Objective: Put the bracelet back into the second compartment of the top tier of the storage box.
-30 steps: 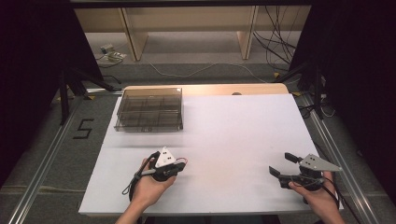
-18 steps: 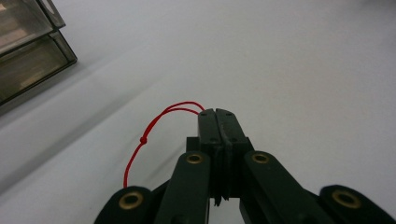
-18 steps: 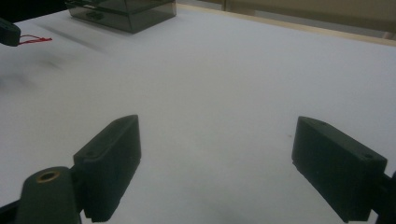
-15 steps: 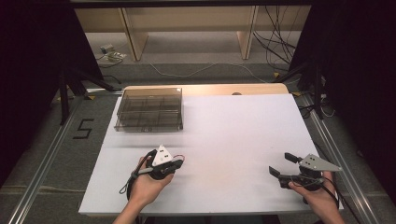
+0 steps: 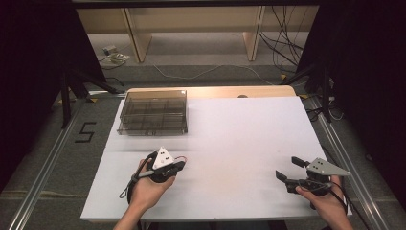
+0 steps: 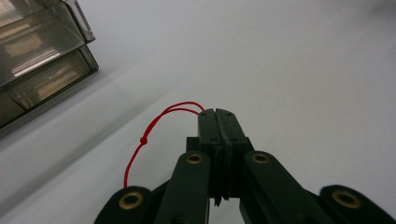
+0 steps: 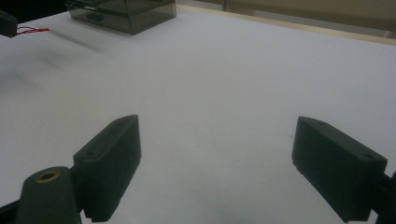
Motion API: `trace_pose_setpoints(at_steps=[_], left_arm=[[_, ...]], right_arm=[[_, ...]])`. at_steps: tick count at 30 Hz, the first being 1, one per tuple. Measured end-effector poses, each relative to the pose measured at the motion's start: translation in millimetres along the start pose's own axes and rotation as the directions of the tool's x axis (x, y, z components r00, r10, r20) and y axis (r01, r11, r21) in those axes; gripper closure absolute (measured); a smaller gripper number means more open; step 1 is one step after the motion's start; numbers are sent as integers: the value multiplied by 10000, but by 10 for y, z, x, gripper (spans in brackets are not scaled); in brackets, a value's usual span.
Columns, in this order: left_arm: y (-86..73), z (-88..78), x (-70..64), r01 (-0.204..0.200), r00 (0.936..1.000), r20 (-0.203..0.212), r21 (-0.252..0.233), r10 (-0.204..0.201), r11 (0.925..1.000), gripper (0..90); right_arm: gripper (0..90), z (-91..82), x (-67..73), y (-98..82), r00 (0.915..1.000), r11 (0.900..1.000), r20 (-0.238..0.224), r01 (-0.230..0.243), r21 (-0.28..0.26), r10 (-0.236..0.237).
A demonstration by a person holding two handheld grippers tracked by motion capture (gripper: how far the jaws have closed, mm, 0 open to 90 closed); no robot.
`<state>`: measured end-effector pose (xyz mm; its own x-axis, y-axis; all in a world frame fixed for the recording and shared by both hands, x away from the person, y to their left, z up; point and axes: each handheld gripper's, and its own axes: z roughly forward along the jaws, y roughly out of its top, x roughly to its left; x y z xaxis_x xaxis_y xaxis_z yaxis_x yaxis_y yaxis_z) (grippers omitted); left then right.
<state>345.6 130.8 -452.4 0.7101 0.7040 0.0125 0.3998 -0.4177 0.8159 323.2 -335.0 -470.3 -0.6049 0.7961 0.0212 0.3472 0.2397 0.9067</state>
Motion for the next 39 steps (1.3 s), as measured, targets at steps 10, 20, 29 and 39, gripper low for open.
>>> trace_pose_setpoints(at_steps=[10, 20, 29, 39], left_arm=[[28, -56, 42, 41, 9999, -155, -150, -44, 9999, 899], [45, -76, 72, 58, 9997, -244, -163, -62, 9999, 899], [60, -105, 118, 121, 9992, -367, -268, -131, 9996, 899], [50, -97, 145, 214, 9989, -410, -233, -223, 9995, 900]], right_arm=[[166, -4, 7, 1, 10000, 10000, 6, 33, -21, -33], [165, -1, 10, 3, 10000, 10000, 6, -9, -2, 9], [165, -3, 7, 3, 10000, 10000, 7, -3, -30, 3], [165, 3, 11, 5, 10000, 10000, -9, -13, -33, 13]])
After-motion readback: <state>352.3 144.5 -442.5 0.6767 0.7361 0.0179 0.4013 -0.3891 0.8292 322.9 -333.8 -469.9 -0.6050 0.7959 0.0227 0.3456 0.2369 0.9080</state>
